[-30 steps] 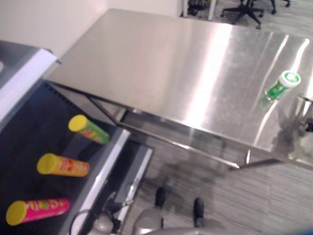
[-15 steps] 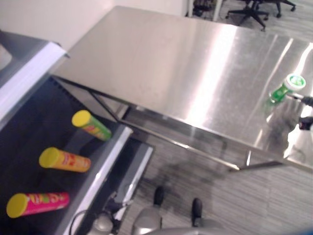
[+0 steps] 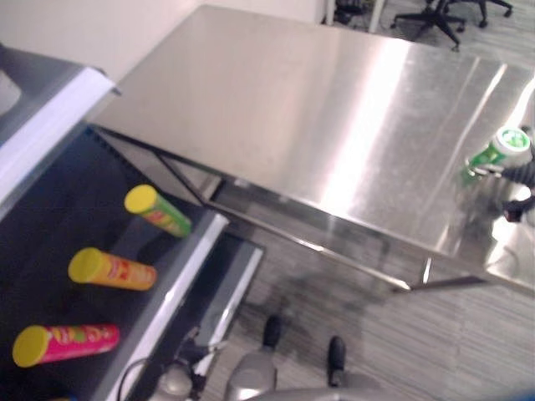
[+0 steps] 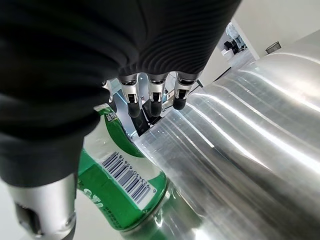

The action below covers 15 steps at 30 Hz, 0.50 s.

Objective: Put the goods on the table back onto the shelves and tidy them up.

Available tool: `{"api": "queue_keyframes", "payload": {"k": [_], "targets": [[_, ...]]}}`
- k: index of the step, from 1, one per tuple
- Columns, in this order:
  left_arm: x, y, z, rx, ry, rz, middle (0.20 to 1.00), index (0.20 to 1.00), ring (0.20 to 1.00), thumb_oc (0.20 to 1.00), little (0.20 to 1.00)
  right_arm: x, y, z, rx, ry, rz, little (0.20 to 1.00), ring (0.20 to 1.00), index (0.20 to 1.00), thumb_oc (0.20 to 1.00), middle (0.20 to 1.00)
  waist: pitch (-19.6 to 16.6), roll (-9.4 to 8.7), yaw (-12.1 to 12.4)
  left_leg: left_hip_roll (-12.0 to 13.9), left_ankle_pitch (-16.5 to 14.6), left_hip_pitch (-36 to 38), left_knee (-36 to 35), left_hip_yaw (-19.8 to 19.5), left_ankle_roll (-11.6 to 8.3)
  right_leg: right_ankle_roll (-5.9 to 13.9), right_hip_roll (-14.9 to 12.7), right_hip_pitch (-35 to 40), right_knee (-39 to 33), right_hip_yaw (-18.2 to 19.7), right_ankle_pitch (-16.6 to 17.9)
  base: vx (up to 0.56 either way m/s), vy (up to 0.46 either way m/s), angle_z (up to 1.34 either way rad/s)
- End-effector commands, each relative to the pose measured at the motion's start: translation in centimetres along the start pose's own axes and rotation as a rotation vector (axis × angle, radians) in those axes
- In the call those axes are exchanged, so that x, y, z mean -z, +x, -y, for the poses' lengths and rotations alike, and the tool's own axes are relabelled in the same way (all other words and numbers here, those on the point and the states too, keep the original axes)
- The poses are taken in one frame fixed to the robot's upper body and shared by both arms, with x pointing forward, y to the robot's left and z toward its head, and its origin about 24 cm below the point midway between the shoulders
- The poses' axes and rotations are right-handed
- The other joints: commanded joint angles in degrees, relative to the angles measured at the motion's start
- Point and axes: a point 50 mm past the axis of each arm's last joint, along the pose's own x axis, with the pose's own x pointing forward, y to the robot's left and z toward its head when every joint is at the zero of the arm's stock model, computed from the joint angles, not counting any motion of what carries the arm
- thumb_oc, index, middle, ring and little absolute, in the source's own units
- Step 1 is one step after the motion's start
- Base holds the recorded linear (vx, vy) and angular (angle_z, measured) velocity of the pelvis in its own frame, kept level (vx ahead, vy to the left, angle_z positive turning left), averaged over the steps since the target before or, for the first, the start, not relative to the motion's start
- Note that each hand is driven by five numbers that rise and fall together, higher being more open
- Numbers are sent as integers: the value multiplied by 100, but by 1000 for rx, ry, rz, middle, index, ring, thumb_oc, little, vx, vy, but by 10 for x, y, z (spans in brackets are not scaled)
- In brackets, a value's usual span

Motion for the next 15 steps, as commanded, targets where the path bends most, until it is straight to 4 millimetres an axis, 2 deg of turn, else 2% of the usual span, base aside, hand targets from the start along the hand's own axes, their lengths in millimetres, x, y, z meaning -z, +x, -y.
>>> {"api": "queue_keyframes", "payload": {"k": [1, 7, 9, 11, 15], "targets": [[-12, 6, -17, -35, 68, 44, 1000, 1000, 1000, 1000, 1000, -36, 15, 33, 92, -60, 129, 1000, 1000, 1000, 1000, 1000, -52, -194, 287, 345, -832, 349, 266, 263, -398, 759, -530, -110, 577, -312, -834, 0, 0, 0], [-12, 6, -17, -38, 74, 44, 1000, 1000, 1000, 1000, 1000, -40, 16, 32, 108, -64, 142, 1000, 1000, 1000, 1000, 1000, -26, -170, 300, 337, -818, 313, 253, 262, -396, 763, -537, -143, 575, -318, -826, 0, 0, 0], [-13, 6, -18, -41, 75, 44, 1000, 1000, 1000, 1000, 1000, -40, 16, 32, 112, -71, 141, 721, 721, 721, 721, 721, -19, -171, 296, 334, -819, 304, 261, 256, -394, 763, -538, -150, 581, -322, -825, 0, 0, 0], [-13, 7, -18, -45, 77, 45, 1000, 1000, 1000, 1000, 1000, -41, 16, 32, 121, -66, 142, 200, 200, 200, 200, 200, -13, -169, 294, 334, -824, 301, 265, 259, -393, 764, -539, -155, 584, -317, -825, 0, 0, 0], [-14, 7, -20, -53, 80, 52, 1000, 1000, 1000, 1000, 1000, -49, 16, 30, 133, -53, 174, 200, 200, 200, 200, 200, -7, -164, 302, 334, -820, 285, 261, 261, -389, 761, -538, -175, 574, -311, -820, 0, 0, 0]]}}
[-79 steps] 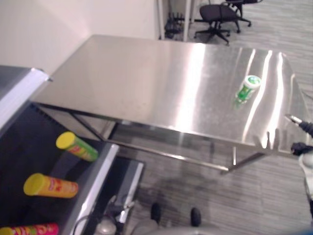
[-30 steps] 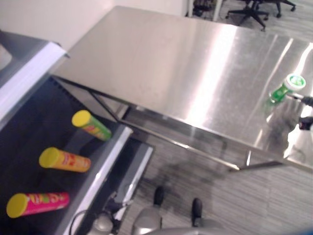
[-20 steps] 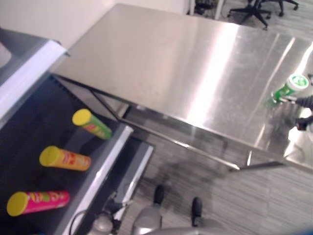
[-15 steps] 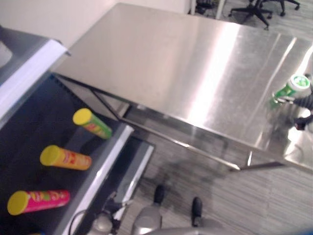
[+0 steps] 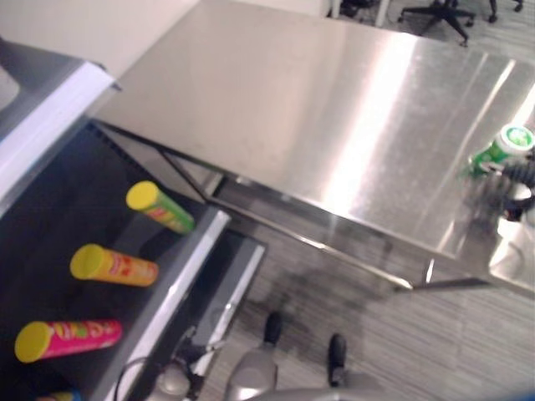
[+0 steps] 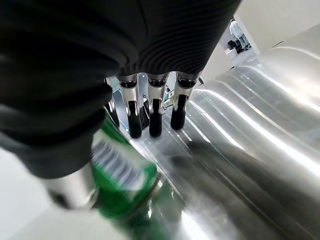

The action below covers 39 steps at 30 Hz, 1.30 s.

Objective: Put the goods on the table back onto the shelves and tidy them up.

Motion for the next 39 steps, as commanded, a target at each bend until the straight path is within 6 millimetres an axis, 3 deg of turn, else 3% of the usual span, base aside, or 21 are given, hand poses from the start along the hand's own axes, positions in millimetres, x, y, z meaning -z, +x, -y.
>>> {"api": "queue_keyframes", "payload": {"k": [1, 17, 23, 24, 25, 39], "targets": [[-16, 7, -17, -40, 72, 56, 1000, 1000, 1000, 1000, 1000, -47, 17, 30, 123, -24, 168, 200, 200, 200, 200, 200, -16, -170, 248, 337, -836, 385, 260, 288, -380, 760, -537, -93, 575, -283, -819, 0, 0, 0], [-15, 7, -17, -53, 41, 44, 1000, 1000, 1000, 1000, 1000, -52, -3, 26, 171, 78, 251, 200, 200, 200, 200, 200, -63, -150, 169, 351, -880, 486, 257, 304, -363, 746, -535, 14, 560, -307, -852, 0, 0, 0], [-19, 8, -19, -66, 34, 54, 1000, 1000, 1000, 1000, 1000, -73, -19, 32, 228, 168, 382, 200, 200, 200, 200, 200, -110, -140, 117, 353, -907, 553, 248, 331, -353, 737, -535, 63, 559, -290, -867, 1, -2, -1], [-21, 9, -22, -74, 31, 64, 1000, 1000, 1000, 1000, 1000, -91, -29, 33, 216, 266, 487, 200, 200, 200, 200, 200, -155, -133, 89, 364, -927, 605, 250, 346, -349, 730, -537, 100, 565, -287, -872, 0, 0, 0], [-22, 9, -23, -74, 32, 67, 1000, 1000, 1000, 1000, 1000, -97, -33, 33, 196, 310, 522, 200, 200, 200, 200, 200, -168, -132, 82, 366, -925, 621, 244, 353, -351, 730, -540, 114, 561, -284, -872, 0, 0, 0], [-14, 5, -30, -63, 16, 60, 1000, 1000, 1000, 1000, 1000, -139, -53, 28, -23, 732, 754, 200, 200, 200, 200, 200, -429, -132, 201, 372, -944, 798, 246, 407, -381, 729, -577, 321, 583, -398, -876, 0, 0, 0]]}}
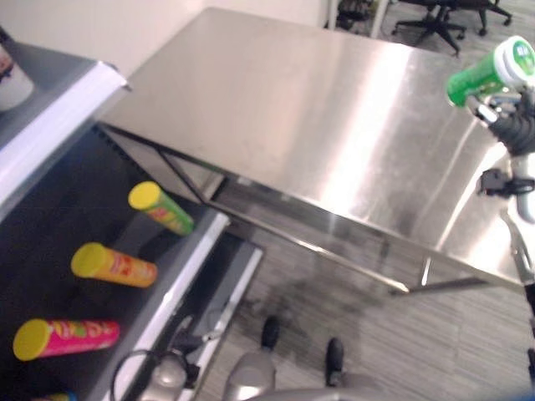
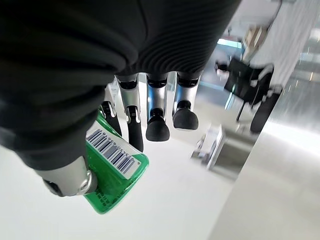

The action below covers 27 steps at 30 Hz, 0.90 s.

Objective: Put the goods on the table back onto the shelves and tidy them up.

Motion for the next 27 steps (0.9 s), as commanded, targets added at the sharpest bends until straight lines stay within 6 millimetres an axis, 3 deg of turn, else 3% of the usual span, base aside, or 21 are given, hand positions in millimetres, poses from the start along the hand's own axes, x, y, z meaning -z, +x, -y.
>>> {"api": "queue_keyframes", "payload": {"k": [1, 5, 12, 21, 25, 27], "targets": [[-3, 4, -18, -35, 43, 13, 1000, 1000, 1000, 1000, 1000, -34, 11, 5, -3, 101, 183, 200, 200, 200, 200, 200, -533, -83, 236, 372, -939, 442, 251, 360, -375, 730, -570, -40, 601, -385, -887, -38, -41, 2], [-3, 3, -20, -37, 48, 12, 1000, 1000, 1000, 1000, 1000, -37, 14, 6, -12, 106, 192, 200, 200, 200, 200, 200, -531, -93, 330, 391, -917, 367, 327, 72, -414, 644, -487, -75, 886, -95, -1105, -61, -71, 14], [-1, 3, -18, -37, 30, 1, 1000, 1000, 1000, 1000, 1000, -38, 14, 11, 8, 86, 192, 200, 200, 200, 200, 200, -515, -131, 481, 502, -711, 202, 347, -356, -573, 446, -194, 39, 1005, -122, -1382, -64, -135, 26], [12, 1, -10, 6, 70, -54, 1000, 1000, 1000, 1000, 1000, -44, 20, 18, -18, 169, 209, 200, 200, 200, 200, 200, -476, -137, 636, 634, -451, -54, 433, -1031, -869, 148, 166, 307, 1199, -630, -1752, -41, -128, 40], [8, 2, -9, 8, 60, -46, 1000, 1000, 1000, 1000, 1000, -48, 24, 17, -38, 166, 218, 200, 200, 200, 200, 200, -419, -124, 628, 654, -365, -146, 431, -1119, -934, 79, 222, 341, 1314, -827, -1849, -66, -98, 35], [8, 2, -8, 9, 55, -47, 1000, 1000, 1000, 1000, 1000, -52, 28, 18, -49, 150, 231, 200, 200, 200, 200, 200, -356, -154, 611, 682, -410, -235, 541, -896, -932, 65, 179, 353, 1411, -933, -1898, -86, -51, 29]]}}
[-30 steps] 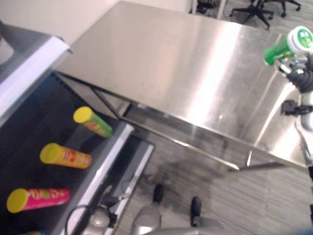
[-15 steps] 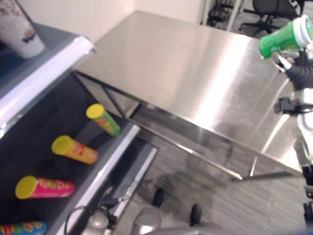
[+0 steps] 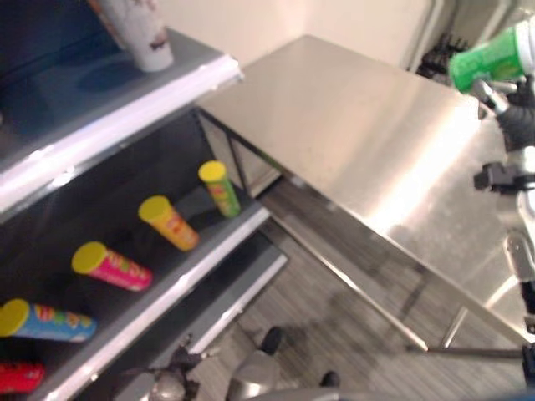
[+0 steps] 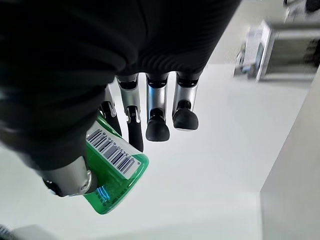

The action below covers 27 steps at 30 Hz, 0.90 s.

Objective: Put the goods on the table back onto the shelves and tidy them up.

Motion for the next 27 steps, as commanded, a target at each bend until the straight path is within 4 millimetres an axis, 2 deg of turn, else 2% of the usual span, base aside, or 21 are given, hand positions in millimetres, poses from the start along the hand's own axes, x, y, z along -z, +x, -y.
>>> {"api": "queue_keyframes", "payload": {"k": [1, 3, 4, 6, 7, 9, 10, 11, 13, 14, 20, 22, 27], "targets": [[-17, 6, -18, -30, 71, 57, 1000, 1000, 1000, 1000, 1000, -43, 23, 9, -21, -37, 185, 200, 200, 200, 200, 200, -168, -245, 72, 785, -612, -354, 648, 1030, -568, 331, -245, -512, 1470, 210, -1533, -93, 7, 39], [-15, 6, -19, -34, 67, 52, 1000, 1000, 1000, 1000, 1000, -46, 26, 6, -39, -34, 196, 200, 200, 200, 200, 200, -166, -286, 35, 1060, -564, -297, 882, 1905, -500, 324, -370, -585, 1542, 11, -1483, -122, 39, 54], [-15, 6, -19, -34, 68, 53, 1000, 1000, 1000, 1000, 1000, -49, 27, 5, -46, -35, 207, 200, 200, 200, 200, 200, -176, -305, 21, 1158, -582, -244, 976, 2116, -492, 322, -445, -634, 1583, -62, -1445, -95, 41, 62], [-15, 6, -18, -33, 71, 51, 1000, 1000, 1000, 1000, 1000, -51, 27, 5, -50, -38, 211, 200, 200, 200, 200, 200, -211, -311, -23, 1232, -585, -199, 1015, 2238, -484, 329, -495, -691, 1586, -145, -1406, -71, 47, 73], [-17, 6, -19, -35, 74, 56, 1000, 1000, 1000, 1000, 1000, -57, 28, 4, -71, -41, 234, 200, 200, 200, 200, 200, -243, -336, -119, 1398, -682, -5, 1118, 2499, -459, 341, -637, -785, 1675, -314, -1381, -106, 80, 73], [-20, 7, -18, -29, 85, 67, 1000, 1000, 1000, 1000, 1000, -65, 29, 4, -92, -47, 261, 200, 200, 200, 200, 200, -330, -338, -278, 1548, -755, 210, 1196, 2788, -439, 358, -775, -906, 1720, -510, -1343, -95, 88, 76], [-21, 7, -17, -28, 84, 67, 1000, 1000, 1000, 1000, 1000, -65, 29, 4, -92, -47, 261, 200, 200, 200, 200, 200, -342, -337, -287, 1543, -733, 187, 1185, 2778, -433, 358, -776, -920, 1704, -521, -1320, -101, 128, 114], [-22, 8, -16, -20, 100, 74, 1000, 1000, 1000, 1000, 1000, -68, 29, 3, -108, -43, 267, 200, 200, 200, 200, 200, -431, -294, -421, 1602, -830, 467, 1184, 3035, -474, 385, -851, -999, 1727, -691, -1319, -65, 85, 107], [-24, 8, -15, -16, 103, 79, 1000, 1000, 1000, 1000, 1000, -72, 28, 3, -112, -48, 281, 200, 200, 200, 200, 200, -479, -259, -513, 1578, -824, 537, 1145, 3158, -474, 401, -908, -1013, 1711, -779, -1259, -24, 166, 98], [-24, 8, -14, -11, 109, 81, 1000, 1000, 1000, 1000, 1000, -75, 27, 2, -125, -35, 292, 200, 200, 200, 200, 200, -586, -179, -597, 1513, -837, 587, 971, 3444, -520, 461, -955, -957, 1588, -909, -1153, 44, 235, 89], [-25, 7, -14, -10, 120, 87, 1000, 1000, 1000, 1000, 1000, -72, 26, -2, -143, -11, 284, 200, 200, 200, 200, 200, -718, -125, -564, 1313, -873, 725, 641, 3520, -568, 604, -1023, -736, 1298, -1024, -884, 23, 122, 50], [-24, 8, -18, -23, 123, 84, 1000, 1000, 1000, 1000, 1000, -73, 26, -7, -164, 13, 287, 200, 200, 200, 200, 200, -717, -122, -529, 1109, -953, 732, 495, 3457, -467, 696, -1149, -748, 1252, -995, -719, -43, 194, 22], [-23, 8, -23, -37, 121, 78, 1000, 1000, 1000, 1000, 1000, -74, 29, -17, -204, 21, 296, 200, 200, 200, 200, 200, -703, -161, -478, 853, -1124, 623, 561, 3397, -280, 843, -1412, -844, 1318, -919, -555, -51, 170, -2]]}}
